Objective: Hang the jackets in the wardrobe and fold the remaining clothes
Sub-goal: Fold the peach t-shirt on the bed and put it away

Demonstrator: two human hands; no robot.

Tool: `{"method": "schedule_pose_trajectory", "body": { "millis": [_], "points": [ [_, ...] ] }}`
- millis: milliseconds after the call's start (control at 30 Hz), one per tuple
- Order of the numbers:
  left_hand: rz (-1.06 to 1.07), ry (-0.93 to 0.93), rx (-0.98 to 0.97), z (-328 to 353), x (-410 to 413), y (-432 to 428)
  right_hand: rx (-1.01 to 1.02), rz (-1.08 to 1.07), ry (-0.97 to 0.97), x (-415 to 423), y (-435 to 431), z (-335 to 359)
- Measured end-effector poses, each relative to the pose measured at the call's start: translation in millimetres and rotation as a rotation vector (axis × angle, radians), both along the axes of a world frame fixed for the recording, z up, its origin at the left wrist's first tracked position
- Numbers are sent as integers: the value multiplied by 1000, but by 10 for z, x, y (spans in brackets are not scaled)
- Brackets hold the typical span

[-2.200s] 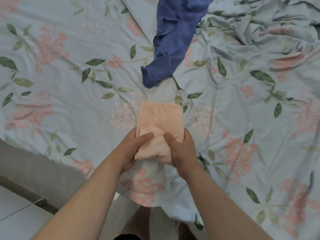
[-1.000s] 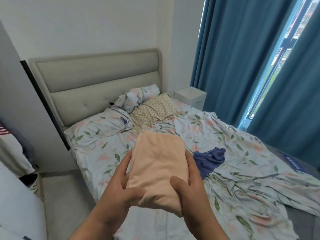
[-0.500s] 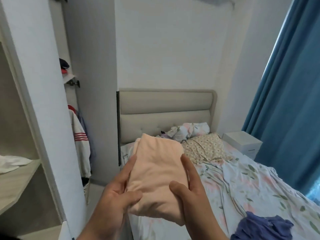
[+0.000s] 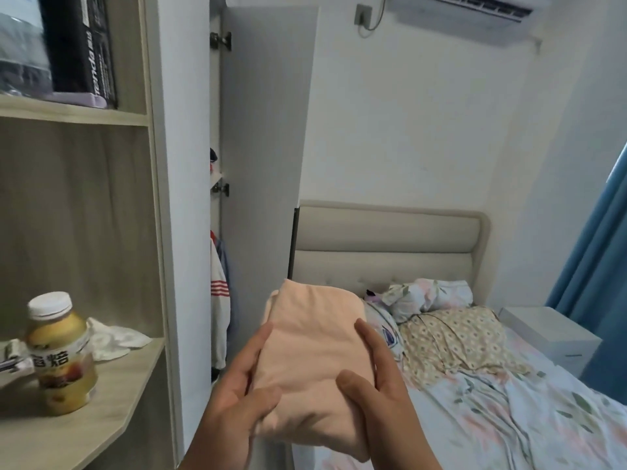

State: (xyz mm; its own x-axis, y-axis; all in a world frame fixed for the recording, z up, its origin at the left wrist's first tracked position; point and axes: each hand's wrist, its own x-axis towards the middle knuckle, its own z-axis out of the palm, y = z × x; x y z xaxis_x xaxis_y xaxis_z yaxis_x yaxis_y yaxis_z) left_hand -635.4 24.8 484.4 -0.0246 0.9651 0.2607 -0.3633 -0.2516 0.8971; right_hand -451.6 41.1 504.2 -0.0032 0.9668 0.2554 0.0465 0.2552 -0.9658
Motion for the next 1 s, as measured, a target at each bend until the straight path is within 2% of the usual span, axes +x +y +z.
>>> {"method": "schedule_pose_trajectory", "body": {
  "millis": [433, 833, 1000],
  "points": [
    [154, -1, 28, 135, -275, 858, -13, 111, 78, -415, 1103, -2],
    [410, 43, -67, 131, -529, 2443, -10, 286, 102, -771, 2971, -11],
    [429, 79, -55, 114, -556, 3068, -12, 360, 123, -785, 3689, 16]
  ]
}}
